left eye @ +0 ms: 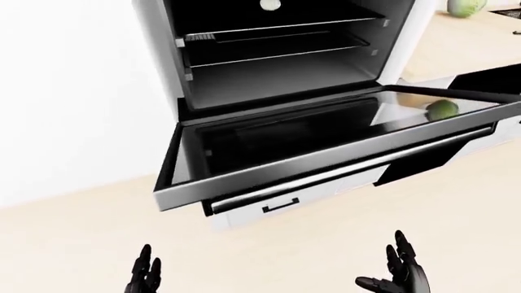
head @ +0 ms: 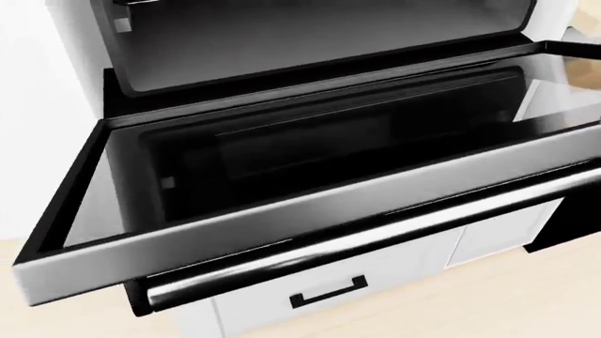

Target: Close the oven door.

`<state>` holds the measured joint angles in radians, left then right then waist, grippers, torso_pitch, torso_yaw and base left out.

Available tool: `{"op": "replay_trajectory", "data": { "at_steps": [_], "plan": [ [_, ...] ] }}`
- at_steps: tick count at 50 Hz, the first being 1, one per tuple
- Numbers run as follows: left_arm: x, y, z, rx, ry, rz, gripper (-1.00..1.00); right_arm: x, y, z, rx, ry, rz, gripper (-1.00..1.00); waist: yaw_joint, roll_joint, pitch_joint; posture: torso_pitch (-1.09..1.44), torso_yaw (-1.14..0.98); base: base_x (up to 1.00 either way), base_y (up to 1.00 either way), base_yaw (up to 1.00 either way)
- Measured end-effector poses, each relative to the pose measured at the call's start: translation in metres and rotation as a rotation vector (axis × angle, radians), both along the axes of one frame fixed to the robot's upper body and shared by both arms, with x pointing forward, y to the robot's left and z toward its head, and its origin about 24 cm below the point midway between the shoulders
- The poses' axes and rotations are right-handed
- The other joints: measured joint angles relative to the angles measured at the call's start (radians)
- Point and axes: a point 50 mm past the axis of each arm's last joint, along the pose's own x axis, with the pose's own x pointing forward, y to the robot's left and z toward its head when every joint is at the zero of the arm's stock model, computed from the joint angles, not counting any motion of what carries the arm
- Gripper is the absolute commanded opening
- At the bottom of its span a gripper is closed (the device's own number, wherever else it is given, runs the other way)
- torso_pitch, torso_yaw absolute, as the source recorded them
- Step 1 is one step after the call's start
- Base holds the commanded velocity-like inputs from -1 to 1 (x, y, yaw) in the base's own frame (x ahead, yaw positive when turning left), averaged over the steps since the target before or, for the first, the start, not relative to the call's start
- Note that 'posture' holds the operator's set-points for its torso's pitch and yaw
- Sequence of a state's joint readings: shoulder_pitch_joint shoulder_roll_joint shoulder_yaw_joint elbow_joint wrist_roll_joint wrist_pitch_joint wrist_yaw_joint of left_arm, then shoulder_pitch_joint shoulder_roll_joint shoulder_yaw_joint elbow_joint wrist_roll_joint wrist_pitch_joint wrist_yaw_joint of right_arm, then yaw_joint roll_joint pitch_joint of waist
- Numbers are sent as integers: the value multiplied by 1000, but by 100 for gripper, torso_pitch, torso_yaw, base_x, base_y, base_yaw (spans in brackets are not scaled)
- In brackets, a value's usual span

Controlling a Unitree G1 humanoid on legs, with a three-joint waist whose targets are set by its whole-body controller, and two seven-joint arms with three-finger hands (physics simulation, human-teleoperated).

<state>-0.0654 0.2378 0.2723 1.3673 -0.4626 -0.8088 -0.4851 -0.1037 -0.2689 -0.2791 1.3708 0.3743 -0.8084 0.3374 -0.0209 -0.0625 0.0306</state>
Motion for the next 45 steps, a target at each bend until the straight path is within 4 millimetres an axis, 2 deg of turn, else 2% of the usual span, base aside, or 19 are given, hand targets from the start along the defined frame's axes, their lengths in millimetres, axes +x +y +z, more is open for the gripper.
{"op": "replay_trajectory", "data": {
  "at_steps": [1,3,6,8,9,10,12,14,18,23,25,28,30,34,36,37,38,41,45],
  "plan": [
    [0,0,0,2,-1,-1,100,0,0,0,-1,-1,1,100,1,4,-2,0,0,2,33,0],
    [2,3,2,10,-12,3,100,3,-1,2,-5,-12,3,100,4,27,3,0,0,2,33,0],
    [3,6,5,20,-26,12,100,4,-1,3,-7,-19,4,100,5,78,10,0,0,0,35,0],
    [3,7,5,23,-28,16,100,3,0,2,-4,-15,4,100,9,124,4,0,0,0,37,0],
    [2,9,6,27,-27,19,100,4,2,2,2,-17,6,100,15,135,-1,0,0,0,37,0],
    [2,11,6,31,-24,28,100,5,6,0,16,-14,13,100,22,126,2,0,0,0,38,0],
    [-1,13,5,30,-17,43,100,4,12,-4,31,1,37,100,30,123,4,0,0,0,38,0],
    [-1,13,5,30,-19,45,100,2,12,-5,34,11,45,100,28,108,4,0,0,0,38,0],
    [1,11,6,30,-27,36,100,2,5,-1,18,-2,22,100,18,56,13,0,0,0,38,0],
    [0,10,5,26,-19,29,100,4,2,1,8,-20,10,100,15,-15,12,0,0,0,39,0],
    [1,5,3,12,-19,25,100,4,0,2,3,-19,6,100,1,0,15,0,0,0,39,0],
    [-1,1,0,-2,2,6,100,-1,-1,0,9,-2,-8,100,-4,-2,2,0,0,0,39,0],
    [-1,3,1,3,-2,6,100,-1,-1,0,8,-4,-6,100,0,10,1,0,0,0,39,0],
    [2,7,5,19,-27,17,100,3,-2,2,1,-19,-3,100,2,76,12,0,0,0,39,0],
    [2,8,5,23,-30,19,100,2,-2,2,1,-18,-3,100,6,124,6,0,0,0,39,0],
    [2,10,6,28,-29,23,100,3,0,2,6,-20,-1,100,12,136,0,0,0,0,39,0],
    [2,12,7,31,-27,31,100,5,5,0,20,-18,7,100,20,127,3,0,0,0,39,0],
    [0,14,6,31,-22,47,100,3,12,-4,37,3,41,100,30,120,4,0,0,0,39,0],
    [2,13,7,32,-31,39,100,2,7,-2,26,3,29,100,20,71,13,0,0,0,39,0]
  ]
}}
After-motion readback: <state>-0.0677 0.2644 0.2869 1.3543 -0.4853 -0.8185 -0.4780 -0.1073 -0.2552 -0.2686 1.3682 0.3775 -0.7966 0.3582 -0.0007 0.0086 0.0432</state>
